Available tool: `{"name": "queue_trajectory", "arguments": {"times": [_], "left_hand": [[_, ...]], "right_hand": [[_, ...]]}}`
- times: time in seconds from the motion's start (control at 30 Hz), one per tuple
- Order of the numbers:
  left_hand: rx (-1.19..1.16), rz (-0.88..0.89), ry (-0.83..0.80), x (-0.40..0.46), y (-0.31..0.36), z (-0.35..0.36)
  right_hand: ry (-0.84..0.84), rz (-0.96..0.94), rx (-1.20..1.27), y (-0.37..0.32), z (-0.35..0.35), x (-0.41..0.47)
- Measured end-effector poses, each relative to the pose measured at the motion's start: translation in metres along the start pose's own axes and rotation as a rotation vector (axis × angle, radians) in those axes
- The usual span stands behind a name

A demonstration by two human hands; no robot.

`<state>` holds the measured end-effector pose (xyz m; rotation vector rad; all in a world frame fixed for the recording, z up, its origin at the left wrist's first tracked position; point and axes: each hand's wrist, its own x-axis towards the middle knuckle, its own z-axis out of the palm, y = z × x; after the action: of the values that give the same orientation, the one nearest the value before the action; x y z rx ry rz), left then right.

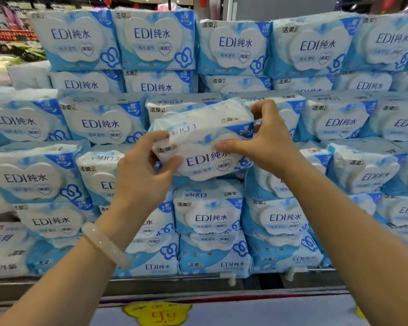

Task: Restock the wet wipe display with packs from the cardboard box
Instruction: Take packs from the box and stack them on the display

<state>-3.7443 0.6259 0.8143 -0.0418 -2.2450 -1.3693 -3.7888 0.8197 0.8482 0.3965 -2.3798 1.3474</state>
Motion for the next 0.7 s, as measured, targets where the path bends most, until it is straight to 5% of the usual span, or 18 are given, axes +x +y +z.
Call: {"name": "queue_trajectory", "arguments": {"times": [0.53, 0.7], "left_hand": [[0.044, 0.069, -0.037, 0.027, -0.003, -0.010], [0.076, 0.021, -0.116, 0.027, -0.006, 0.006]], "right_hand": [[0.069, 0.035, 0.029, -0.011, 0.009, 0.009], [0.080, 0.189, 0.182, 0.017, 0.016, -0.002]]}}
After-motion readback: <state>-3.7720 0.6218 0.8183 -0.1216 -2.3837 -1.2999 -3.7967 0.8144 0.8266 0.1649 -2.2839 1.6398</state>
